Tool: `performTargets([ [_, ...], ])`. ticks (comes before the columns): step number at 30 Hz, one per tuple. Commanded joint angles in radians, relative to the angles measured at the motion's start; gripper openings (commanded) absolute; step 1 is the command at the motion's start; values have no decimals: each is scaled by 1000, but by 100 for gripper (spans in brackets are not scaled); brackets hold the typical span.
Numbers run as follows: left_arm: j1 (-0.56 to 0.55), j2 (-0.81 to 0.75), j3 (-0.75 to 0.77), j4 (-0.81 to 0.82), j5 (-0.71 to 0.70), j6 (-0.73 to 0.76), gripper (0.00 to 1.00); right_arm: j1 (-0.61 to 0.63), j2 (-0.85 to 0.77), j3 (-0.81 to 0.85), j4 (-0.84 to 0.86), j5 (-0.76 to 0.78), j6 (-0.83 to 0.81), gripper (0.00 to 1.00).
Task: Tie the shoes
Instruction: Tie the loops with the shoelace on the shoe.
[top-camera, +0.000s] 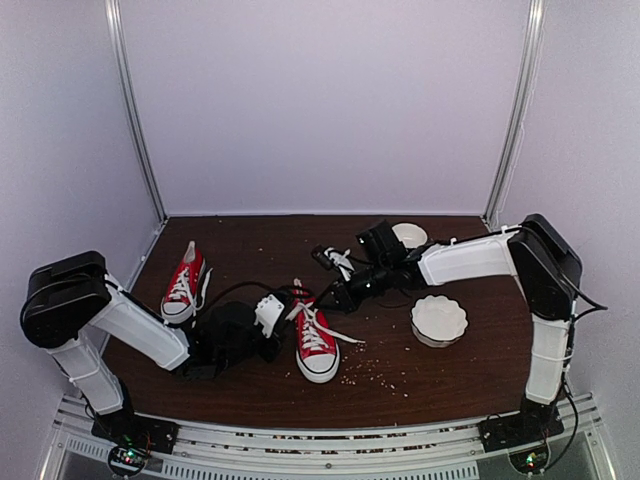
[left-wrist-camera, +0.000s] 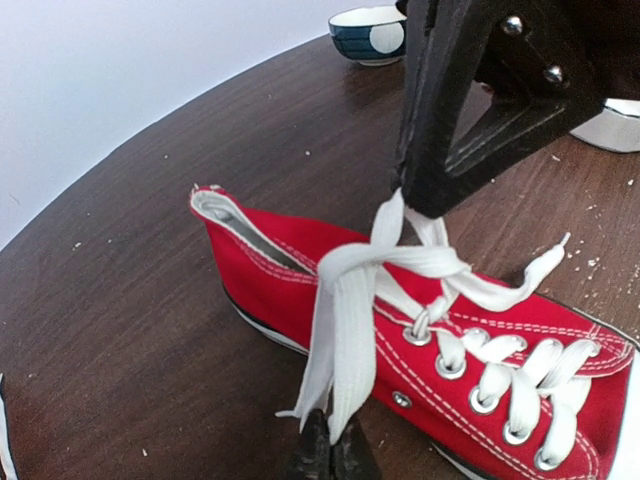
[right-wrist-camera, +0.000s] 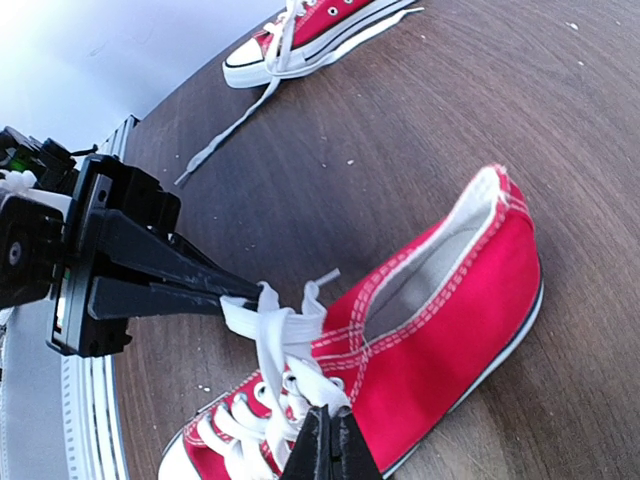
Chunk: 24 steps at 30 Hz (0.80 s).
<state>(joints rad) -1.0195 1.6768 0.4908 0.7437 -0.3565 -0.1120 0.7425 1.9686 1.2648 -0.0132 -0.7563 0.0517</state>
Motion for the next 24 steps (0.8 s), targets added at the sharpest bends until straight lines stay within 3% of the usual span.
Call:
performTargets([
  [1, 18, -11, -17, 4, -6, -20, 0, -9, -60, -39, 6, 48, 0, 0],
  [13, 50, -4, -20, -53, 32, -33, 0, -20, -105, -134, 11, 140, 23, 0],
  [24, 92, -34, 22, -266, 115, -84, 0, -50, -93, -131, 31, 153, 42, 0],
])
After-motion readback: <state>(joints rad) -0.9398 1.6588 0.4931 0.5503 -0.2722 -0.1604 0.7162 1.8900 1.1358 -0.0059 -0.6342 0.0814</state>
